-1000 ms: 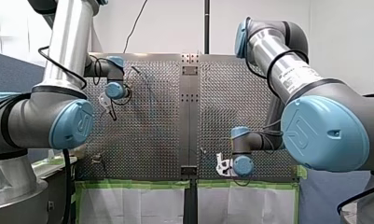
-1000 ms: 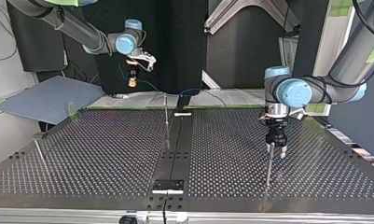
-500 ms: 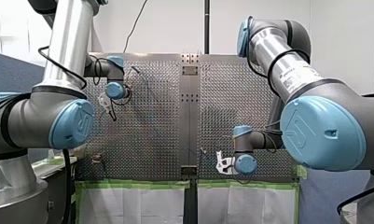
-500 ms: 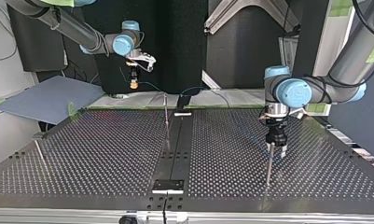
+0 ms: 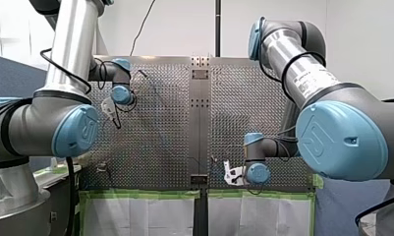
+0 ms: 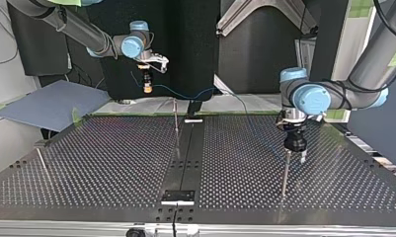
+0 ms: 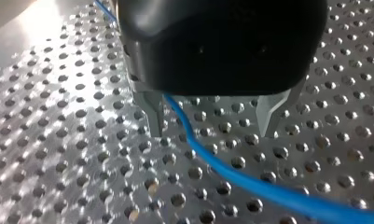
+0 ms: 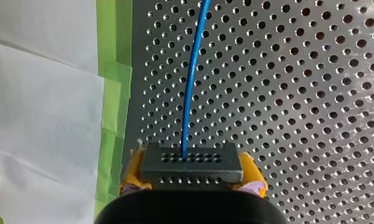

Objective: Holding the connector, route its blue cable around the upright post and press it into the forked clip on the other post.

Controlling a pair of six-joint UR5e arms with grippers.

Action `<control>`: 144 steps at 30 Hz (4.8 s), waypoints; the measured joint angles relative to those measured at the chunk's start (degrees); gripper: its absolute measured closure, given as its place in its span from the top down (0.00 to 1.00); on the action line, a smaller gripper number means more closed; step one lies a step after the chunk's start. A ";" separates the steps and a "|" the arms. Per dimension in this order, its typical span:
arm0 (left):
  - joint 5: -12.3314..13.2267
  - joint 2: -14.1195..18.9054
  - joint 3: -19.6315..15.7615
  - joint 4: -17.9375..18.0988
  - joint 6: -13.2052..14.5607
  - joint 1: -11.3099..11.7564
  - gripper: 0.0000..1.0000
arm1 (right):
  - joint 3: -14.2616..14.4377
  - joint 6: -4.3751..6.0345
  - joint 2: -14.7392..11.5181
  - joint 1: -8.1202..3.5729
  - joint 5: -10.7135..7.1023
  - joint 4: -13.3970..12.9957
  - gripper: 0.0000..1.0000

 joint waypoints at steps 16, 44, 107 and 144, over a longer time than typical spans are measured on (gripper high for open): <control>4.62 1.94 0.08 -3.34 -8.33 2.13 1.00 | -0.01 -0.24 0.03 0.01 0.01 0.36 0.00; 1.22 3.10 0.00 -9.49 -13.55 5.36 1.00 | 0.00 -0.24 0.15 0.47 0.02 0.33 0.00; 5.13 20.97 -6.92 -24.85 -4.23 6.44 1.00 | 0.00 1.14 0.19 1.49 0.00 0.60 0.00; 16.20 28.53 -0.29 -31.35 6.65 4.35 1.00 | -0.11 2.82 0.20 1.40 0.11 1.94 0.00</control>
